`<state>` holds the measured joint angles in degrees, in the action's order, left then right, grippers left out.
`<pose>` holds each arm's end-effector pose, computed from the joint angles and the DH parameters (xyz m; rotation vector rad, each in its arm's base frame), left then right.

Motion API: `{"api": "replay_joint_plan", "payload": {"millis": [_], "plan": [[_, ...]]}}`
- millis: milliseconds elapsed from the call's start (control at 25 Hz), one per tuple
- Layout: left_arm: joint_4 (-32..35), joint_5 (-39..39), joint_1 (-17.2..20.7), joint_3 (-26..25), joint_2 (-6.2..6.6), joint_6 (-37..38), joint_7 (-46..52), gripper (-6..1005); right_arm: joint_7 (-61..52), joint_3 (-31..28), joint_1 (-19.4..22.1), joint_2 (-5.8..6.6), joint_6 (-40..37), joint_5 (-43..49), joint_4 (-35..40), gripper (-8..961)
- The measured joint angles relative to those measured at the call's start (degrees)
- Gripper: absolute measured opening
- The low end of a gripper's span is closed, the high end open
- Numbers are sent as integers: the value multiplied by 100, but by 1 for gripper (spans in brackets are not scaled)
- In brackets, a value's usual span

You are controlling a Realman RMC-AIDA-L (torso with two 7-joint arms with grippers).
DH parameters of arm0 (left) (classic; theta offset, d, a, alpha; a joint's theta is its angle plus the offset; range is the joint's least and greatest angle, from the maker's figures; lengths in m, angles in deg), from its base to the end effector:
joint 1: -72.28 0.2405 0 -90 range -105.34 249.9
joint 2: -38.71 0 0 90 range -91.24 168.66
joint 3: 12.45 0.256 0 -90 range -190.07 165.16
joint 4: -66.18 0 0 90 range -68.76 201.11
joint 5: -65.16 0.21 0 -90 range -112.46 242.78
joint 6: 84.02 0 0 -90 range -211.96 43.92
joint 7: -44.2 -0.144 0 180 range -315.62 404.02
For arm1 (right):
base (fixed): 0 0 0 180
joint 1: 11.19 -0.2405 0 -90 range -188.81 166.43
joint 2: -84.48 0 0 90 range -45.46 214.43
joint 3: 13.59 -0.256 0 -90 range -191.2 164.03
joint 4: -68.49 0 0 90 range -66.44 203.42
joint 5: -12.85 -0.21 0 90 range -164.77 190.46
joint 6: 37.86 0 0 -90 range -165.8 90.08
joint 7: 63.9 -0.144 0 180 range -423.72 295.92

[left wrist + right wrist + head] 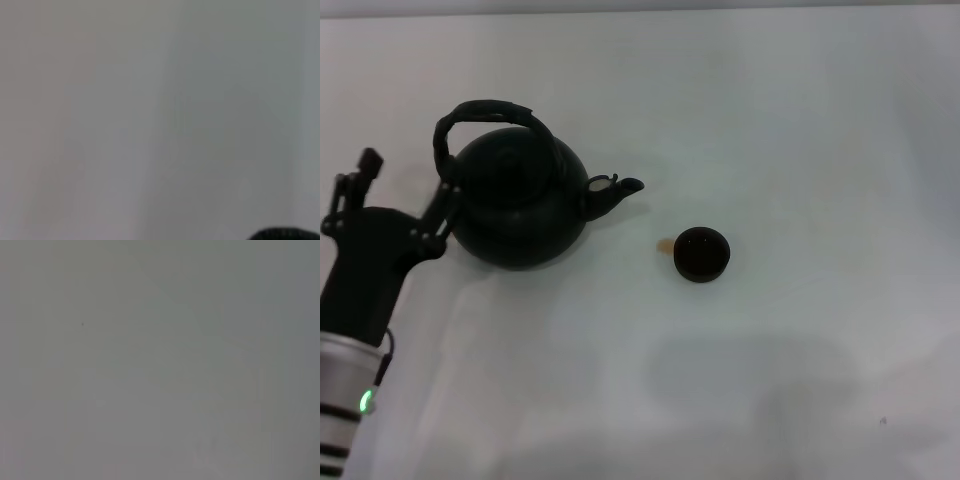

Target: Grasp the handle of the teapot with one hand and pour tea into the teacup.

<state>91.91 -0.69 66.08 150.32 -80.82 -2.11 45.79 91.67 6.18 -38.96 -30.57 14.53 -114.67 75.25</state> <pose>-0.3082 0.2039 -0.0687 -1.6288 -0.6313 -0.8819 0.4049 0.3492 0.0713 -1.3327 0.7941 0.5461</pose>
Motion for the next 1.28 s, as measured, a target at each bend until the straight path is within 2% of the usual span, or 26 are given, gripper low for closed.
{"api": "replay_joint_plan", "payload": {"millis": [200,480,640,1280], "plan": [[-240,-214,228,-116,9,666,310,893,0,-4,15,0,0,0,0,839],[-825,-1473,238,-215,23,988,1024,894,0,7,95,-10,68,0,-46,838],[-1103,-1884,77,-220,26,837,1075,894,-34,82,94,-28,100,13,-76,838],[-1695,-2025,-709,-225,42,348,1306,893,-295,391,54,-21,386,17,-156,839]]}}
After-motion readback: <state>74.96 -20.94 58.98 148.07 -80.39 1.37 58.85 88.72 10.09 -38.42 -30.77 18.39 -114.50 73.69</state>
